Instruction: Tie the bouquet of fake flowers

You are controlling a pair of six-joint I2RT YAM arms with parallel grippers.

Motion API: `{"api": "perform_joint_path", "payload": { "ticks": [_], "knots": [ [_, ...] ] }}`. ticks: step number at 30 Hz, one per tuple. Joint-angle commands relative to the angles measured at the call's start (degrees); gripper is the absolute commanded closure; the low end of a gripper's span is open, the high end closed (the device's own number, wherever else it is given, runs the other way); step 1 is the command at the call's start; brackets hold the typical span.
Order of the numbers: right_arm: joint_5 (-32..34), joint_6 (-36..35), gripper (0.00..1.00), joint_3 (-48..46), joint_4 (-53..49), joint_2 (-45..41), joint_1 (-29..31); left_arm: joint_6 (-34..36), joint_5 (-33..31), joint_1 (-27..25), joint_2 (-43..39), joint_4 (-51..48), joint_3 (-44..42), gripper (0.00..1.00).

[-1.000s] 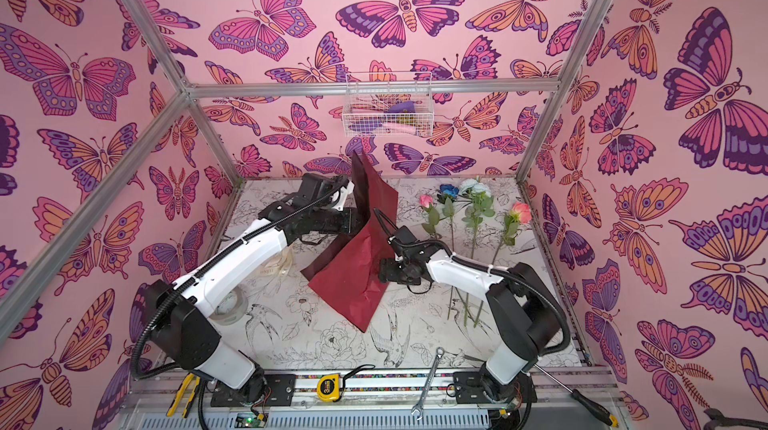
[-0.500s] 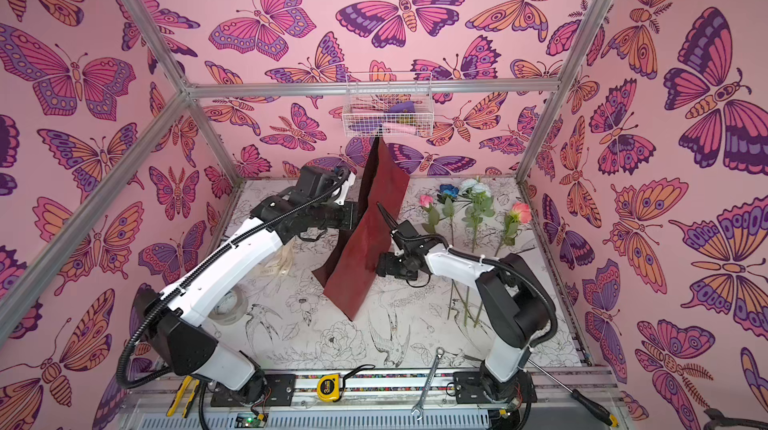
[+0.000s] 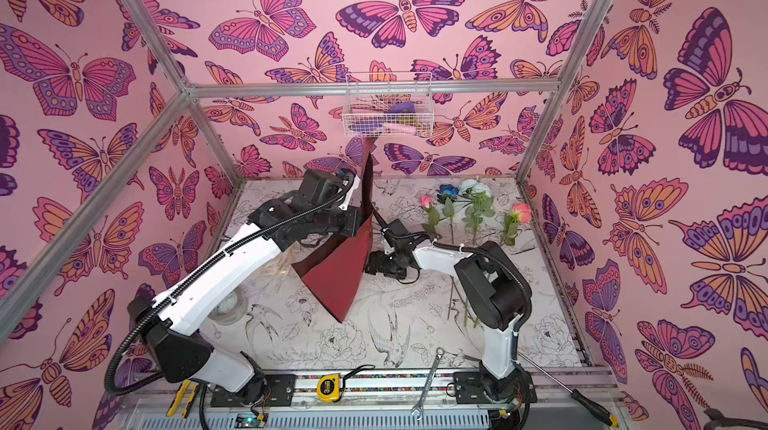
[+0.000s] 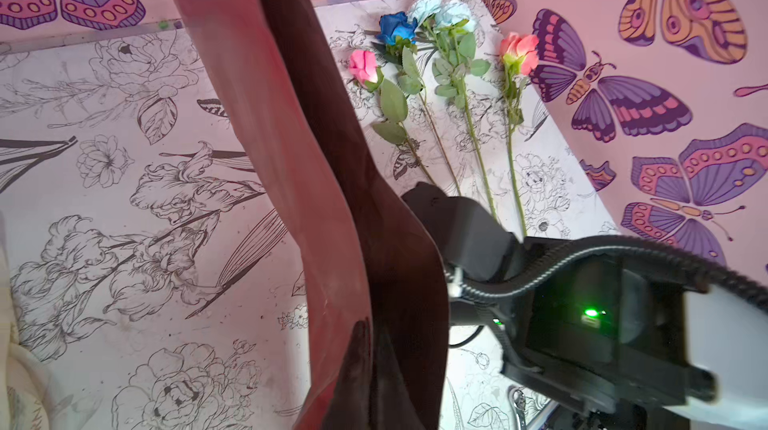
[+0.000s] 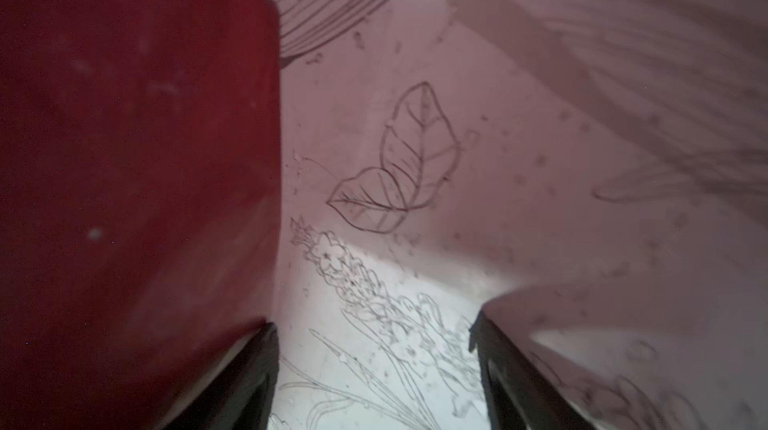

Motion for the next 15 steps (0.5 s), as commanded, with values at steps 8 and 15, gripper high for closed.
{"api": "perform_joint_path", "payload": {
  "ticks": [8, 15],
  "knots": [
    [14.0, -2.7, 0.20, -12.3, -12.4, -20.3, -8.6, 4.1, -13.9, -7.8, 9.2, -9.8, 10.8, 1.00],
    [7.1, -2.1, 0.20, -13.0, -5.8, -23.2, -9.4, 5.9, -14.8, -12.0, 14.2, -11.9, 20.3, 1.00]
  ]
}}
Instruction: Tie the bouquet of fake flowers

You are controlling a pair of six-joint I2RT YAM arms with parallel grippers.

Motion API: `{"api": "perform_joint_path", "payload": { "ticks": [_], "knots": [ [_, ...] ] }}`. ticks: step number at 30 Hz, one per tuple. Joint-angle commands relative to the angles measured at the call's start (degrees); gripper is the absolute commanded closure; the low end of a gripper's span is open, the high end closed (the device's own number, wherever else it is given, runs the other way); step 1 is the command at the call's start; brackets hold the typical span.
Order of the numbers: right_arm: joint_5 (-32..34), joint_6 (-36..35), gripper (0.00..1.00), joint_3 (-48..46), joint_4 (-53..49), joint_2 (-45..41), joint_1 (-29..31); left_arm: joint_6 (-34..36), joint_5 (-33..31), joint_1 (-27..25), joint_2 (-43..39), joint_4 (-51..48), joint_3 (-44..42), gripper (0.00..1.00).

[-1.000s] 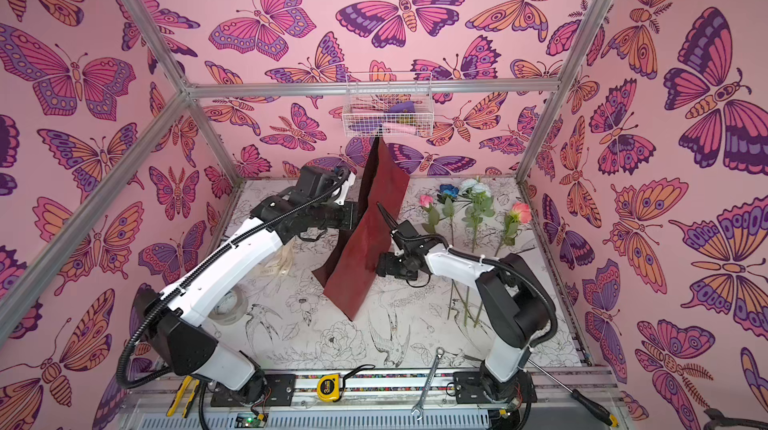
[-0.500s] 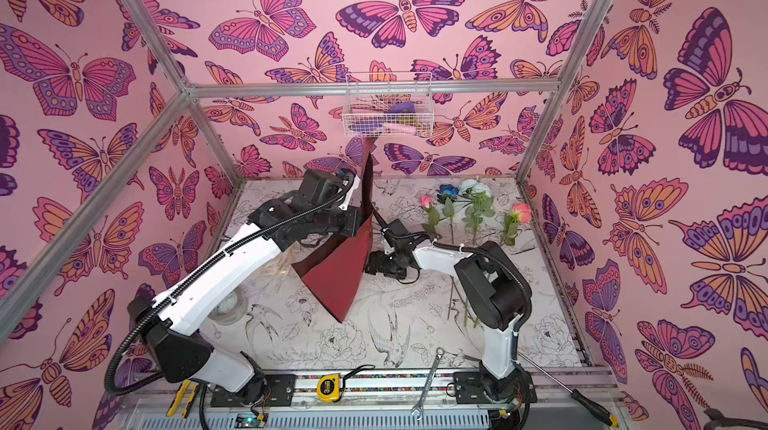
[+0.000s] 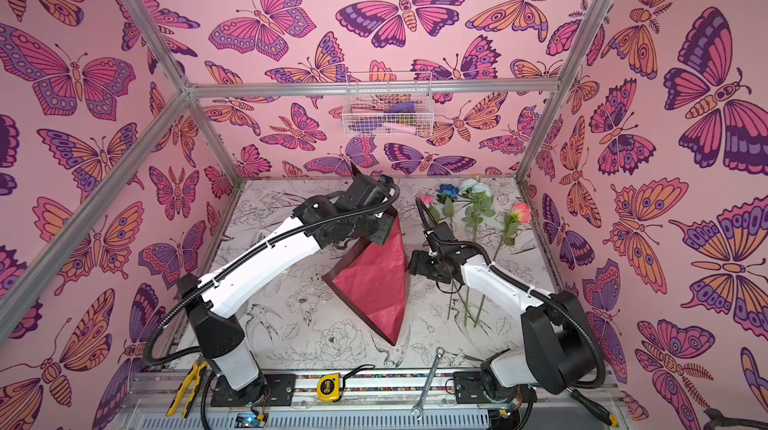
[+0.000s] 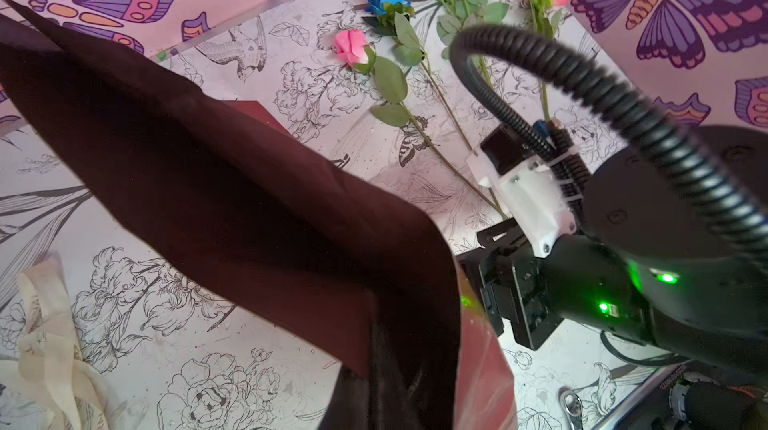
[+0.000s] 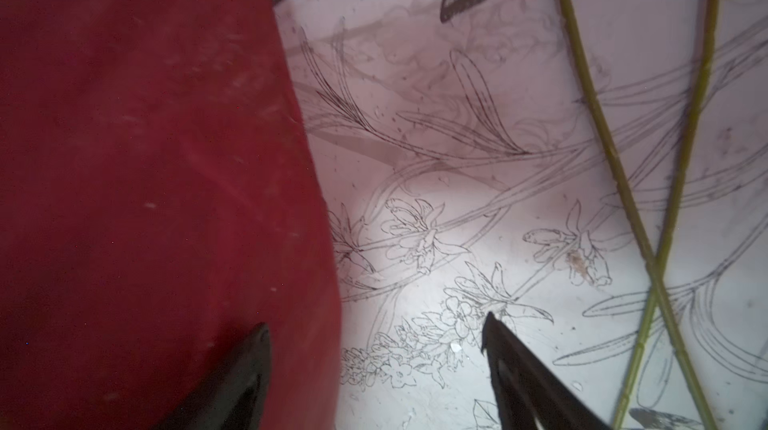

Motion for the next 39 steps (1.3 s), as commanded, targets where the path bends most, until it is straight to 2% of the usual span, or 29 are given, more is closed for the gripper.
{"api": "perform_joint_path", "payload": {
  "ticks": [1, 2, 5, 10, 15, 19, 25, 28, 32, 39],
  "knots": [
    [-7.9, 0.6, 0.22, 0.4, 6.9, 3.2, 0.1, 2.1, -3.1, -1.5, 1.2, -3.0, 4.7, 1.00],
    [-11.5, 2.0, 0.24, 1.3, 11.3, 5.5, 0.5, 2.4, -3.5, -2.2, 1.7, -3.4, 5.9, 1.00],
    [-15.9, 4.7, 0.25, 6.1, 18.0, 13.0, 3.3, 3.2, -4.6, -3.4, 2.8, -4.1, 8.4, 1.00],
    [-19.5, 8.0, 0.27, 16.4, 22.8, 25.1, 8.8, 4.6, -6.4, -3.7, 5.0, -5.3, 10.2, 1.00],
    [-16.9, 12.4, 0.30, 16.6, 23.7, 30.0, 7.2, 3.8, -7.2, -1.4, 6.4, -5.7, 6.3, 1.00],
    [-13.8, 11.4, 0.31, 15.4, 20.0, 30.7, 4.8, 3.9, -7.7, -0.4, 8.8, -5.8, 4.0, 1.00],
    [-7.6, 9.1, 0.32, 11.3, 14.8, 28.4, 1.4, 3.2, -8.9, 0.2, 11.0, -6.1, 2.9, 1.00],
    [-7.2, 8.1, 0.32, 8.3, 13.7, 25.6, -1.2, 3.6, -9.4, 0.1, 11.2, -6.3, 3.7, 1.00],
    [-5.7, 5.9, 0.32, 3.5, 11.6, 17.3, -3.9, 4.1, -10.1, 0.2, 11.6, -6.8, 5.1, 1.00],
    [-2.3, 4.5, 0.26, -1.2, 4.8, 0.6, -5.3, 1.7, -5.4, 1.2, 13.3, -6.0, 5.6, 1.00]
  ]
}}
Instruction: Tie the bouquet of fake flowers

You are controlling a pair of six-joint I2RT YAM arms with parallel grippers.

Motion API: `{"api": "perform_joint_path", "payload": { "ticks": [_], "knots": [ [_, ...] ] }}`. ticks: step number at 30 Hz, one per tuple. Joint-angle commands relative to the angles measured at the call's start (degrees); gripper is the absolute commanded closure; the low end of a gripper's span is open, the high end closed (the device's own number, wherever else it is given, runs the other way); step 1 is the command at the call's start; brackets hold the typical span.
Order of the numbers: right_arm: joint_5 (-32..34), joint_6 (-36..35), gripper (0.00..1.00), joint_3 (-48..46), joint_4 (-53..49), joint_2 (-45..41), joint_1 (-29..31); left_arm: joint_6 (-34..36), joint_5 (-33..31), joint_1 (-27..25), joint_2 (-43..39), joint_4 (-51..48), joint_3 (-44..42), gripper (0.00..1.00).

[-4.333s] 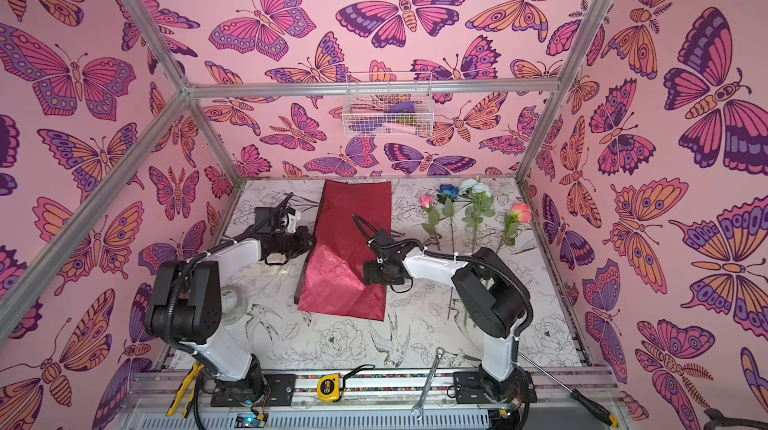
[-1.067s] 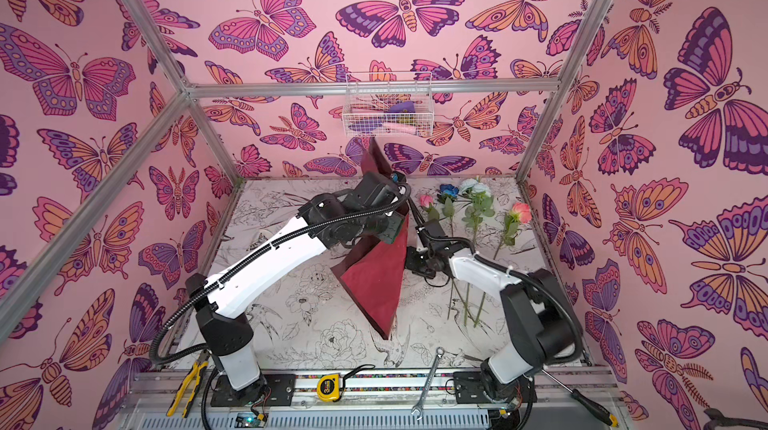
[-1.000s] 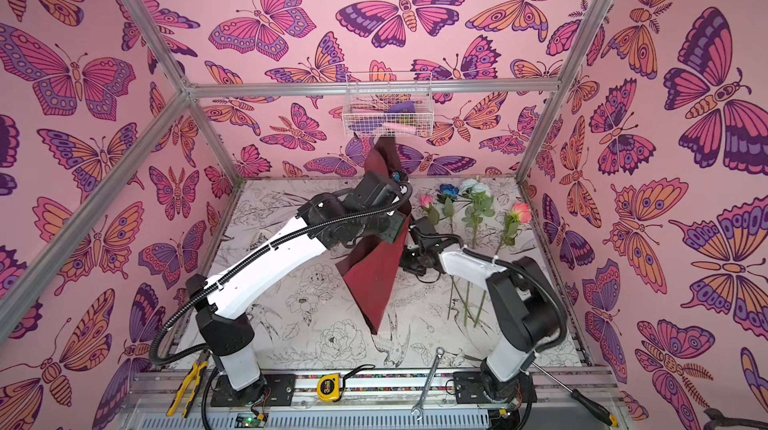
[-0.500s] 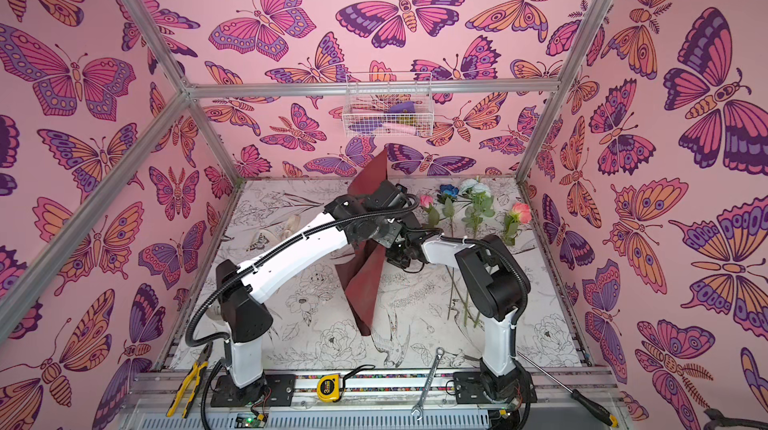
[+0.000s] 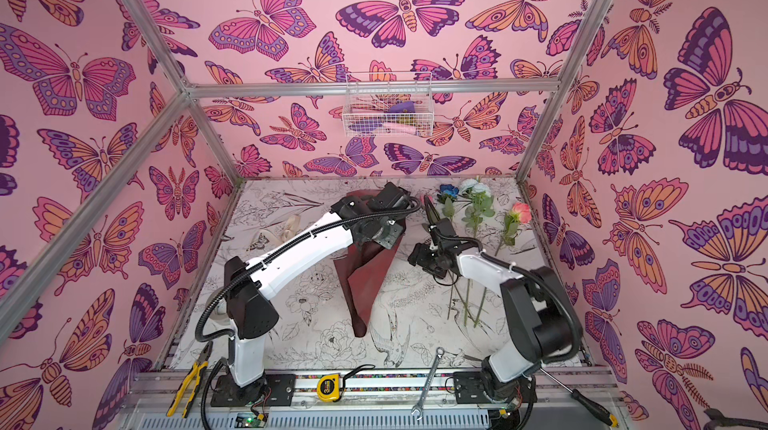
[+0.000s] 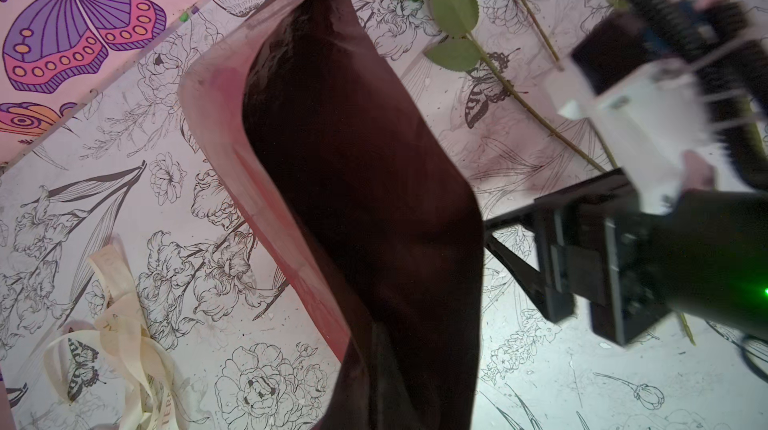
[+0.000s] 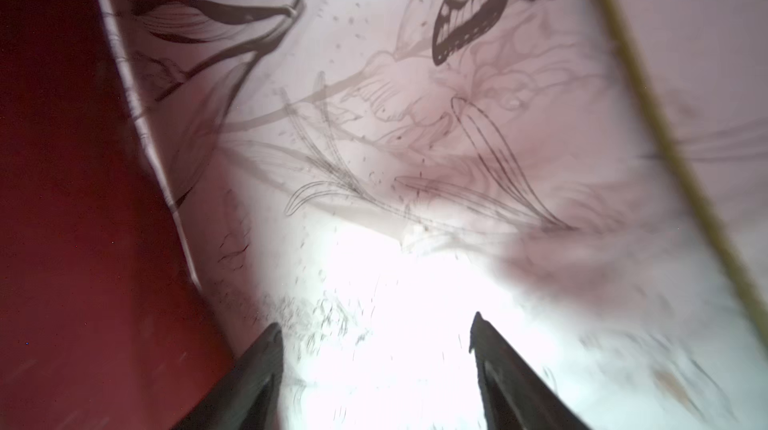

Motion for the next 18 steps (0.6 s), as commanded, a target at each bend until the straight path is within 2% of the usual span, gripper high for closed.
{"api": "perform_joint_path", "payload": {
  "ticks": [1, 4, 8, 12, 18],
  "knots": [
    [2.2, -1.0, 0.24, -1.1, -3.8, -6.6, -0.4, -1.6, 2.3, 0.8, 1.5, -0.6, 0.7, 1.00],
    [1.6, -0.1, 0.20, -1.3, -3.7, -11.4, -0.4, -2.1, 3.7, 1.1, 1.1, 0.4, -0.5, 1.00],
    [1.8, 0.5, 0.17, -0.4, -3.6, -13.5, -0.4, -2.8, 5.4, 1.5, 0.0, 1.7, -2.2, 1.00],
    [1.9, -0.6, 0.18, 0.9, -3.9, -11.1, -0.3, -3.8, 7.7, 2.5, -2.1, 4.2, -5.1, 1.00],
    [-2.0, -4.2, 0.25, 3.4, 0.0, -5.4, 2.7, -4.8, 10.4, 4.6, -9.5, 11.7, -13.7, 1.00]
  ]
}}
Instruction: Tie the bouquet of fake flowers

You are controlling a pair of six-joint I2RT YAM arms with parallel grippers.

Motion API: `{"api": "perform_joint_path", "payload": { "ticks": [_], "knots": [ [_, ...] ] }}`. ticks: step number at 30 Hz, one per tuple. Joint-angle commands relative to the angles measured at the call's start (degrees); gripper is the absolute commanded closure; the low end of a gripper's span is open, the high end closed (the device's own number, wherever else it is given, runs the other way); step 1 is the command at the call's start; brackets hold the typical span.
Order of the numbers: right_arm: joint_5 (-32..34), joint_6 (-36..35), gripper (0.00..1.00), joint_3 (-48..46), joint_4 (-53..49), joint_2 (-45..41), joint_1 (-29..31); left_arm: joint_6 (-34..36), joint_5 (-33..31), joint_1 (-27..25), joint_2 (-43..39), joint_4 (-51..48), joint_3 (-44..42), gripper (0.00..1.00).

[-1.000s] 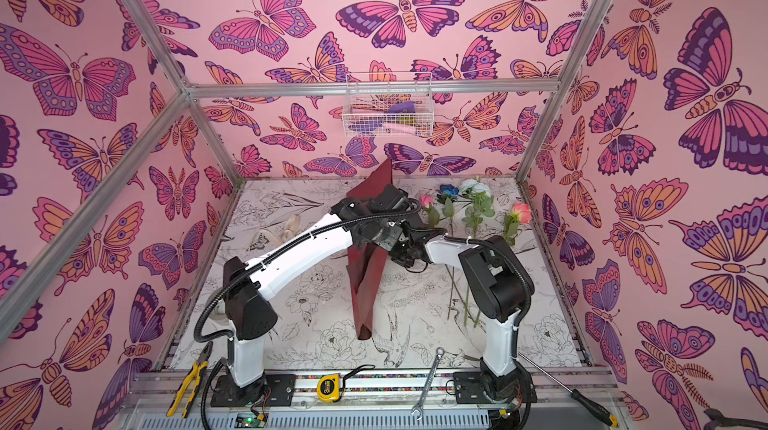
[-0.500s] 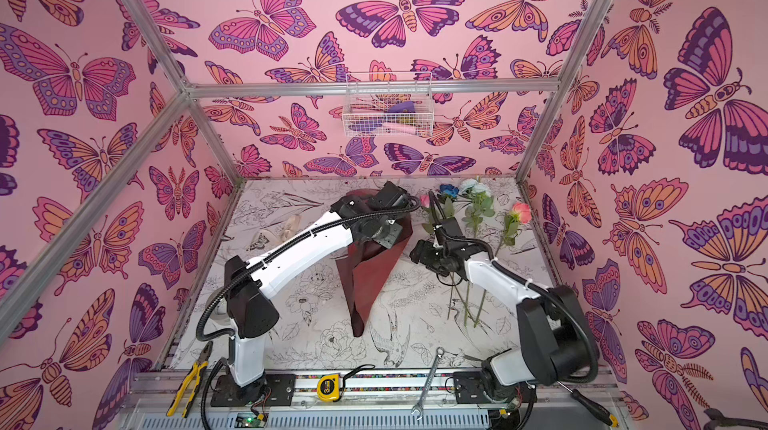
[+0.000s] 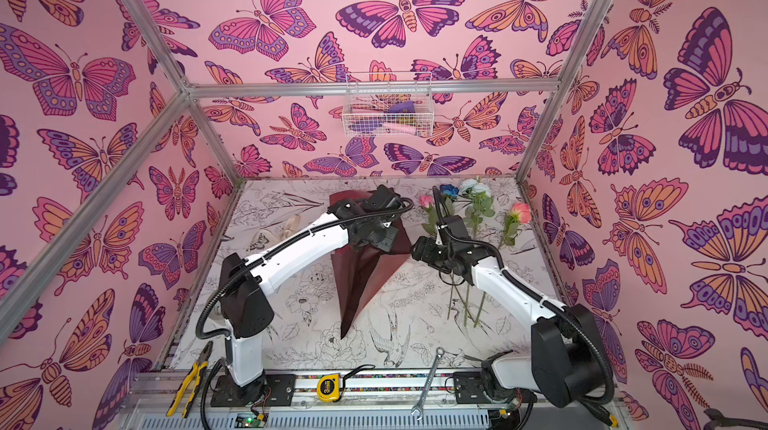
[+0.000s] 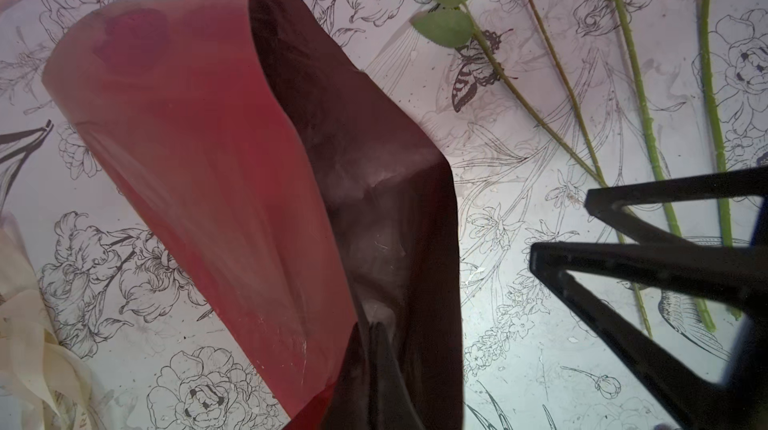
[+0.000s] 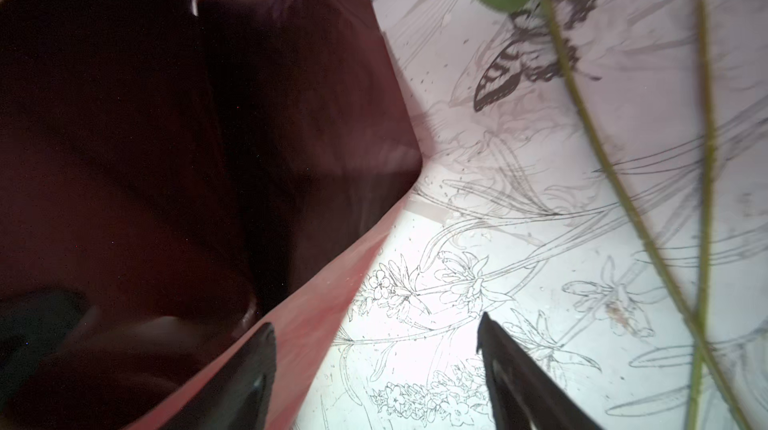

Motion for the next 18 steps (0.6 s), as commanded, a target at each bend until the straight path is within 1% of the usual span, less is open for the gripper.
{"api": "perform_joint_path", "payload": {
  "ticks": [1, 4, 8, 10, 13, 16, 18],
  "knots": [
    [-3.0, -3.0, 0.26, 3.8, 2.5, 3.2, 1.6, -1.2, 2.5, 1.2, -7.5, 6.0, -4.9, 1.00],
    [-5.5, -4.4, 0.30, 6.9, 4.3, 7.0, 1.7, -0.9, 3.9, 2.0, -12.4, 11.4, -10.8, 1.00],
    [-7.5, -7.0, 0.34, 12.6, 3.2, 11.1, 1.7, -1.1, 5.4, 3.2, -16.4, 15.3, -16.5, 1.00],
    [-7.2, -8.2, 0.36, 15.2, 1.6, 13.5, 1.9, -1.3, 6.0, 4.0, -17.6, 15.9, -18.3, 1.00],
    [-5.8, -10.5, 0.37, 18.1, -1.6, 14.3, 2.0, -1.4, 6.2, 4.6, -18.6, 16.3, -20.1, 1.00],
    [-4.8, -11.9, 0.37, 19.0, -3.3, 14.0, 2.2, -1.4, 6.5, 4.8, -19.5, 16.9, -21.2, 1.00],
    [-5.8, -12.2, 0.37, 19.3, -3.2, 14.4, 2.4, -1.4, 6.5, 4.9, -19.8, 17.4, -21.7, 1.00]
  ]
}}
